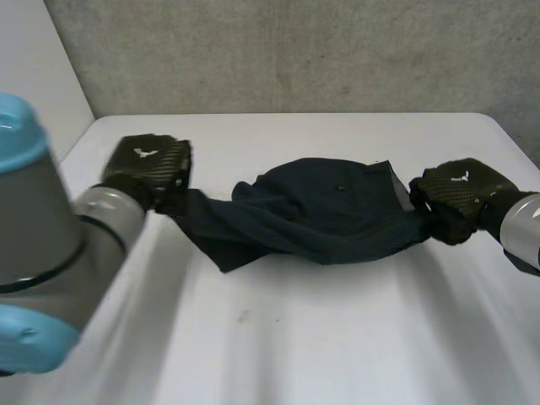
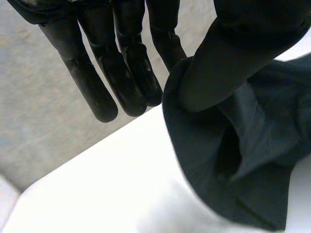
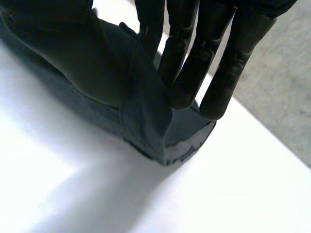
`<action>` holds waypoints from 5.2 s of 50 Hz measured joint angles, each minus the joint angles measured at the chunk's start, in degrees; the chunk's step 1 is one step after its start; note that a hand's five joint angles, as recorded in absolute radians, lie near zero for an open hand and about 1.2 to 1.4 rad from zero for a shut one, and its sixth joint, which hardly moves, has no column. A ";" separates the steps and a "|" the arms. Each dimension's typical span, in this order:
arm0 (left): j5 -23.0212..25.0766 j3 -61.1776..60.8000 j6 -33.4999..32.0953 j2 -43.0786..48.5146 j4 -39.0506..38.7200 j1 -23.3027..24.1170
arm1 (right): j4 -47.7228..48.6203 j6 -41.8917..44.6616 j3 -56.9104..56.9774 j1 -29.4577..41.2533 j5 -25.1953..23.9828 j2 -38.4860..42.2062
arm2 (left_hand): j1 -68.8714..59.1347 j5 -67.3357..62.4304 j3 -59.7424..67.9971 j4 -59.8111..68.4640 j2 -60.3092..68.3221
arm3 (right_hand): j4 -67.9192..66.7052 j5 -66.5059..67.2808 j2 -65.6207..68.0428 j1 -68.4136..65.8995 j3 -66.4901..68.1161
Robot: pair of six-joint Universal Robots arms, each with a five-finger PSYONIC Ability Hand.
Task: Fold the shorts.
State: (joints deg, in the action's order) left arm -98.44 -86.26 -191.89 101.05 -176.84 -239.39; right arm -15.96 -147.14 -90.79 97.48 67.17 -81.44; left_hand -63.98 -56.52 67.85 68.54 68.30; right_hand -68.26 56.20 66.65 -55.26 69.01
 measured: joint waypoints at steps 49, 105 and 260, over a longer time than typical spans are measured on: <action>10.90 18.91 8.59 -0.36 7.58 -12.95 | -8.19 -10.03 31.59 9.82 7.57 7.69 | -0.06 0.00 0.31 0.26 0.29 | -0.01 0.00 0.00 0.00 0.00; 6.42 -20.32 1.70 -5.37 -5.93 -5.72 | 11.85 -0.22 -7.94 4.56 -1.17 9.41 | 38.99 41.44 -43.14 -43.67 -43.45 | 35.34 -34.50 -33.79 27.16 -36.03; 3.12 2.29 -15.57 21.46 -10.04 -2.58 | 21.06 -6.78 -3.00 8.03 4.24 16.23 | 52.70 53.93 -55.91 -56.84 -56.73 | 54.51 -52.30 -53.50 43.40 -55.40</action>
State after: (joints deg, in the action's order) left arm -95.31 -83.96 -207.46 122.51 -186.88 -241.97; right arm 5.10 -153.92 -93.79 105.51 71.40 -65.21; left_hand -11.28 -2.60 11.94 11.70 11.56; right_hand -13.75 3.90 13.15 -11.86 13.62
